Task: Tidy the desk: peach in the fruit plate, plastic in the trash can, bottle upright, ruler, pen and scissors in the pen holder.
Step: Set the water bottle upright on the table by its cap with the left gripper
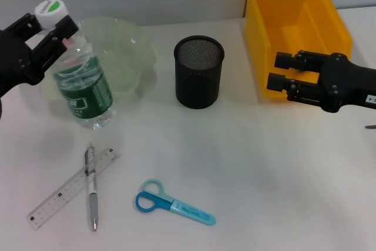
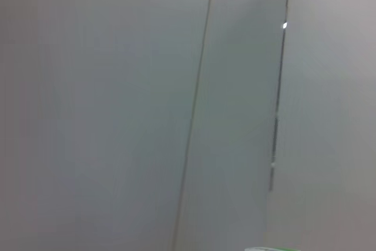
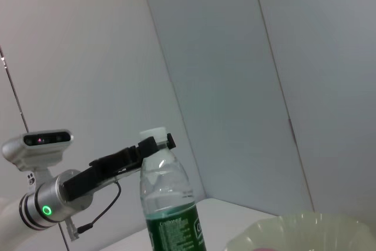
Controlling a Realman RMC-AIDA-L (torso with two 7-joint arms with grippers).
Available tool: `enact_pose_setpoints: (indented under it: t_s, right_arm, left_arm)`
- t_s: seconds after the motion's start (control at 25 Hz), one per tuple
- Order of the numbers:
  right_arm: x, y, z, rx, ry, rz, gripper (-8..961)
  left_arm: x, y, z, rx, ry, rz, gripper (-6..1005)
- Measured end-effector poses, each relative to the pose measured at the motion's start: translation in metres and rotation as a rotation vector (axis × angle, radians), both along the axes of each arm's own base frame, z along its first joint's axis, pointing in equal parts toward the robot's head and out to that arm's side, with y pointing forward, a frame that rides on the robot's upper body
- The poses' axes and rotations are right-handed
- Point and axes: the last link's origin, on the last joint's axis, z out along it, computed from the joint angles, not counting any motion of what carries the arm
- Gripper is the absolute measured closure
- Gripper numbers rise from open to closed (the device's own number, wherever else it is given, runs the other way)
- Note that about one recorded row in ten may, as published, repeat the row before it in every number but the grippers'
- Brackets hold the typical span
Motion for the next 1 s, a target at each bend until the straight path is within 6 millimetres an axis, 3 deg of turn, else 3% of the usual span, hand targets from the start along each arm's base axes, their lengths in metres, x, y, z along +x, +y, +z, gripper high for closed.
enact_pose_setpoints:
  t_s: [1.0]
  right_arm:
    - [0.003, 0.000, 0.001, -0.006, 0.006, -0.030, 347]
  left_arm:
    - [-0.041, -0.017, -0.013, 0.172, 0.151, 0.140, 561]
